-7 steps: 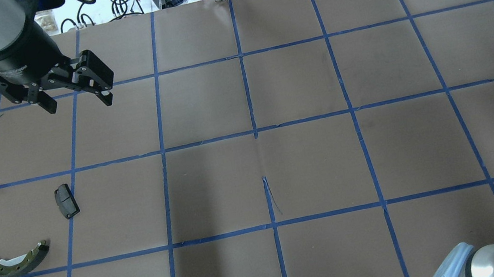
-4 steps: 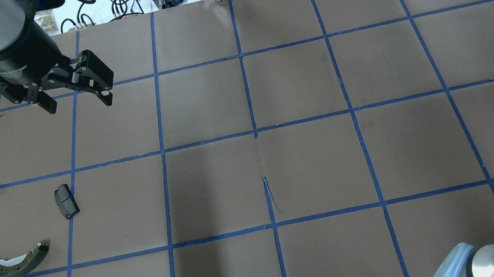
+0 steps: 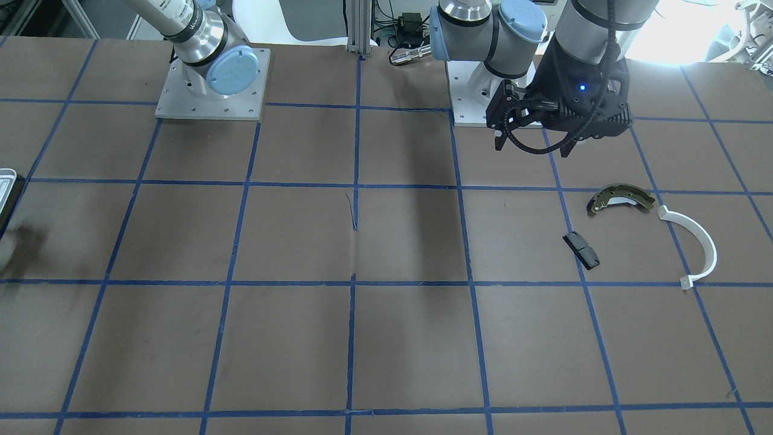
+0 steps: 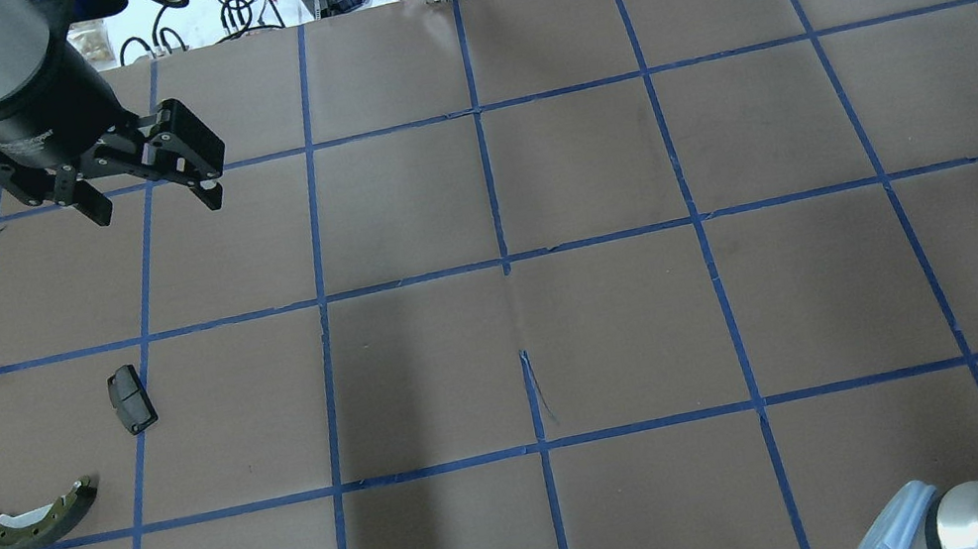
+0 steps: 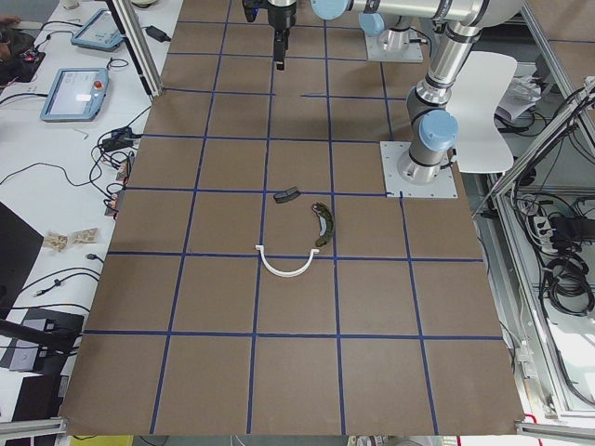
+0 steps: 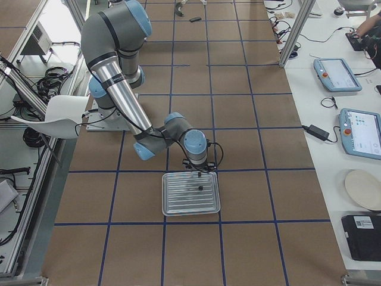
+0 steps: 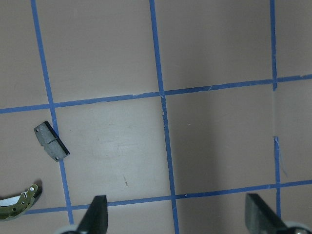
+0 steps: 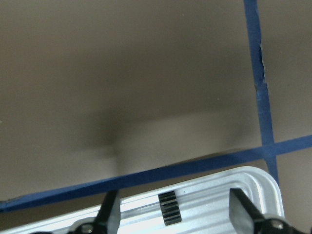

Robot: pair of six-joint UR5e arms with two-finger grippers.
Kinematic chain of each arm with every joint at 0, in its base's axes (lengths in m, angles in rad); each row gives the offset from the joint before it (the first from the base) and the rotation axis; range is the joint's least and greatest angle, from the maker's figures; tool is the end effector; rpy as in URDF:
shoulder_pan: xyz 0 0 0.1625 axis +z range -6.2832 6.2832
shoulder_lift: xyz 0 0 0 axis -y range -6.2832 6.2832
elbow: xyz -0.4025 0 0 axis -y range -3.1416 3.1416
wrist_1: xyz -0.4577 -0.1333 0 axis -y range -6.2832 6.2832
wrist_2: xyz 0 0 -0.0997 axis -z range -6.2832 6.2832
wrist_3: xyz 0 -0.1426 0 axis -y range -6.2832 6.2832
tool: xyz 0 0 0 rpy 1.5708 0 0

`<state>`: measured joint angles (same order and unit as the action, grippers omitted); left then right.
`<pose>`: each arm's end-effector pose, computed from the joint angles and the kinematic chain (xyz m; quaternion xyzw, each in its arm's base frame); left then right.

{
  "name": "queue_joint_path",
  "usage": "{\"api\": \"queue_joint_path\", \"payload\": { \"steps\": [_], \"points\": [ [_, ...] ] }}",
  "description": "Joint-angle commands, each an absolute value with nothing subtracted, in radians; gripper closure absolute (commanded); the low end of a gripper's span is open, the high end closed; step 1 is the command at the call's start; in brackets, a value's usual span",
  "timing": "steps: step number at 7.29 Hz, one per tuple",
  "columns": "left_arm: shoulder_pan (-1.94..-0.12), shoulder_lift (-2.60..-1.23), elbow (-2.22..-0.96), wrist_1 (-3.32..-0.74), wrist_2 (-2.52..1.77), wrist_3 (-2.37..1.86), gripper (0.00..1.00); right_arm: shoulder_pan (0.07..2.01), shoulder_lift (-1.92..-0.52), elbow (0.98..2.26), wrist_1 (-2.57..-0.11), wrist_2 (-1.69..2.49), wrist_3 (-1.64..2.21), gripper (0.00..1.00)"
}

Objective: Place bearing gear from tray to pile

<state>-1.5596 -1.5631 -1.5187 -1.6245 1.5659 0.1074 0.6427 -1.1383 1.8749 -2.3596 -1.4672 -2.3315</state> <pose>-0.1278 -0.5558 0.4504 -0.0481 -0.9988 0.0032 0.0023 -0.4033 -0.4869 0.0840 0.6455 -0.7616 0.0501 0.0291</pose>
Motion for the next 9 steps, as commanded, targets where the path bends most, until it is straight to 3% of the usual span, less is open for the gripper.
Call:
{"api": "queue_joint_path", "payload": {
  "steps": [1,5,9],
  "points": [
    [-1.560,-1.563,-1.519,-1.626,1.565,0.107,0.00,0.643,-1.131,1.859,-2.362,-1.476,-2.342,0.22],
    [-1.560,-1.563,-1.519,-1.626,1.566,0.107,0.00,0.643,-1.126,1.859,-2.362,-1.477,-2.342,0.68],
    [-1.560,-1.562,-1.522,-1.626,1.565,0.107,0.00,0.641,-1.135,1.855,-2.361,-1.486,-2.324,0.96]
  ]
}}
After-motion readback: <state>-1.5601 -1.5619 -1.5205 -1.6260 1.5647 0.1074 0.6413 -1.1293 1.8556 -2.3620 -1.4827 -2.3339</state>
